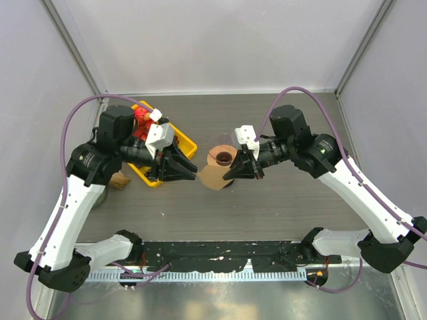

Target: Place the coffee filter in the dripper

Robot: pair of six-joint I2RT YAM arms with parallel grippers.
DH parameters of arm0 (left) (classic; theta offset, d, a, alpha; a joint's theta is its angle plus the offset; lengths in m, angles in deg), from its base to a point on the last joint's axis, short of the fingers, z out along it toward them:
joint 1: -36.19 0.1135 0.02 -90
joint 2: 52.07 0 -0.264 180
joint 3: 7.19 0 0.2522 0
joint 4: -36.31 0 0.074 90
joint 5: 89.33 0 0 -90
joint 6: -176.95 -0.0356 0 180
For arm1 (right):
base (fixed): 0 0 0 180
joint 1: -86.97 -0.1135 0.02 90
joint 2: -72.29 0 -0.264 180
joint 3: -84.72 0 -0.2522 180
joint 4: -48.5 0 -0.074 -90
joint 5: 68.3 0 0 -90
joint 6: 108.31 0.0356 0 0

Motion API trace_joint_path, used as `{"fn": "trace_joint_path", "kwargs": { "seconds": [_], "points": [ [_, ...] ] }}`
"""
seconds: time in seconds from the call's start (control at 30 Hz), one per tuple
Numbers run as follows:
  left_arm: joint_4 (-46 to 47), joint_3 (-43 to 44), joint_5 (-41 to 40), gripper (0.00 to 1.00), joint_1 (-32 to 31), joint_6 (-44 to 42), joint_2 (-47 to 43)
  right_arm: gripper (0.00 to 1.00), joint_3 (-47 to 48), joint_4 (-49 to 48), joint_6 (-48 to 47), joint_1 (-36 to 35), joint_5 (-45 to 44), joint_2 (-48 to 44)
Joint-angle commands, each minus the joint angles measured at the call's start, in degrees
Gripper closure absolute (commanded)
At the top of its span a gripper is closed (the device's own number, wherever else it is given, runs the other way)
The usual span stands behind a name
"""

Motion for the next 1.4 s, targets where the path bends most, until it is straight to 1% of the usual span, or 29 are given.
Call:
{"fn": "trace_joint_path", "kwargs": {
  "seconds": [0.0, 0.07, 0.17, 0.37, 0.57, 0.77, 0.9, 1.17, 1.37],
  "points": [
    [2.91, -0.28, 0.1, 0.7, -0.88, 1.29, -0.08, 0.95, 1.73, -0.58, -1.04, -0.51, -0.36, -1.16],
    [2.91, -0.63, 0.01, 0.71, -1.05, 1.2, -0.16, 0.95, 1.64, -0.67, -1.03, -0.51, -0.36, -1.16],
    [2.91, -0.81, 0.01, 0.77, -1.41, 1.02, -0.08, 0.95, 1.55, -0.93, -0.95, -0.6, -0.36, -1.25],
    [3.26, -1.24, -0.07, 0.92, -1.58, 0.94, 0.27, 0.95, 1.55, -1.02, -1.04, -0.69, -0.18, -1.25],
    [3.88, -1.16, -1.13, 1.0, -1.76, 1.02, 0.8, 0.95, 1.64, -1.02, -1.39, -0.95, -0.18, -0.98],
    [5.11, -1.86, -1.22, 1.0, -2.2, 1.37, 0.72, 0.95, 1.64, -1.72, -1.48, -1.22, -0.09, -0.46],
    [6.34, -2.39, 1.85, 1.0, -2.2, 1.38, 0.54, 0.95, 1.9, -2.17, -1.65, -1.39, -0.18, 0.16],
    [3.97, -2.92, 5.9, 1.0, -2.2, -1.43, -0.34, 0.95, 1.38, -1.37, -1.92, -1.39, -1.59, 0.6],
    [2.04, -2.3, 6.43, 1.0, -2.2, -2.75, 0.36, 0.95, 1.82, -1.81, -1.91, -1.39, -1.33, 1.04]
  ]
}}
